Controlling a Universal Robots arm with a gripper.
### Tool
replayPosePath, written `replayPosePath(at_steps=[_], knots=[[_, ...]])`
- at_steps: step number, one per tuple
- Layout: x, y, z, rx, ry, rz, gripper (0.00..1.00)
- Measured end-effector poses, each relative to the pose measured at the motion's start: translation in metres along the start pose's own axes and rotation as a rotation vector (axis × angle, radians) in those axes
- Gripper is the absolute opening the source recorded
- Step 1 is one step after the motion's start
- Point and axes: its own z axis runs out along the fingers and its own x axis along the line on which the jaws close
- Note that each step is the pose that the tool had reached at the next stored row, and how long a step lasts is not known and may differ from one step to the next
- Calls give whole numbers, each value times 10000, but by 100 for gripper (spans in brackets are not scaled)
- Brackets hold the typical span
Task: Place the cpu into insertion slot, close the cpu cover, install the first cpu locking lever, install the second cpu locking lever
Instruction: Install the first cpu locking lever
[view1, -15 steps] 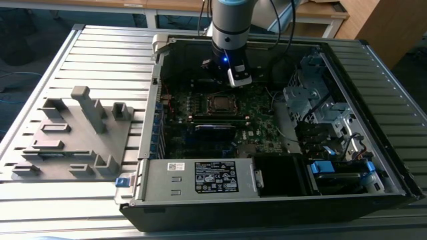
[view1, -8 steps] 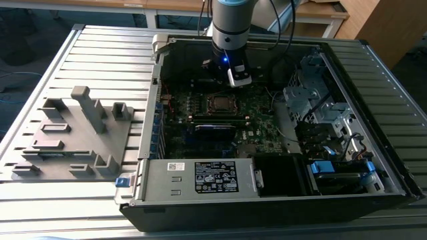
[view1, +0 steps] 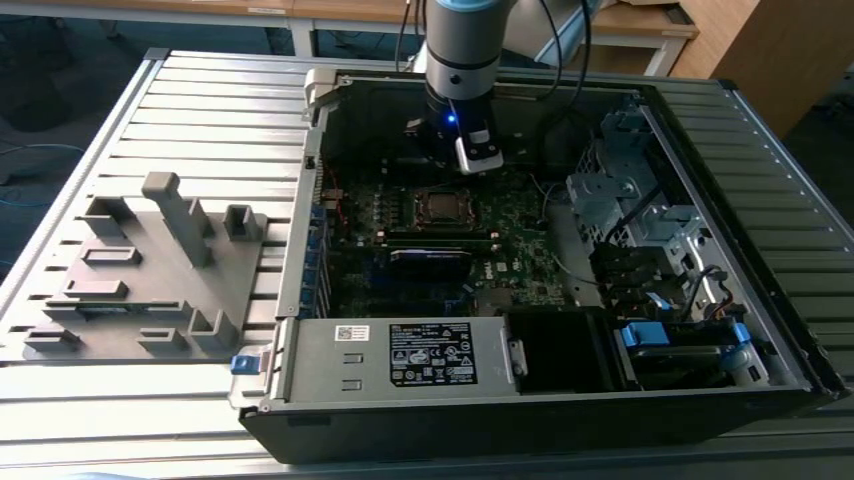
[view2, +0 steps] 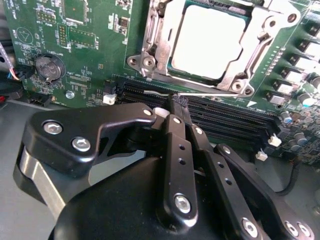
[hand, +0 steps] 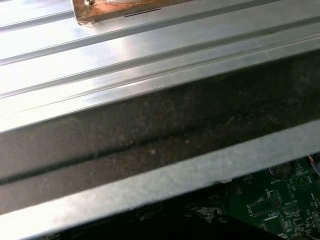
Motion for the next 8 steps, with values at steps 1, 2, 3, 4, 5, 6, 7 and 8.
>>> replayPosePath(at_steps=[1, 2, 3, 4, 5, 6, 7, 8], knots=[[-2, 1, 1, 3, -1, 0, 11], [-3, 0, 3, 6, -3, 1, 11], [-3, 0, 5, 7, -5, 1, 11], [-4, 0, 7, 8, -7, 1, 11], [-4, 0, 8, 9, -11, -1, 11], [-4, -1, 10, 9, -14, -2, 11], [-5, -1, 12, 9, -17, -3, 11], [-5, -1, 13, 13, -19, -3, 11]])
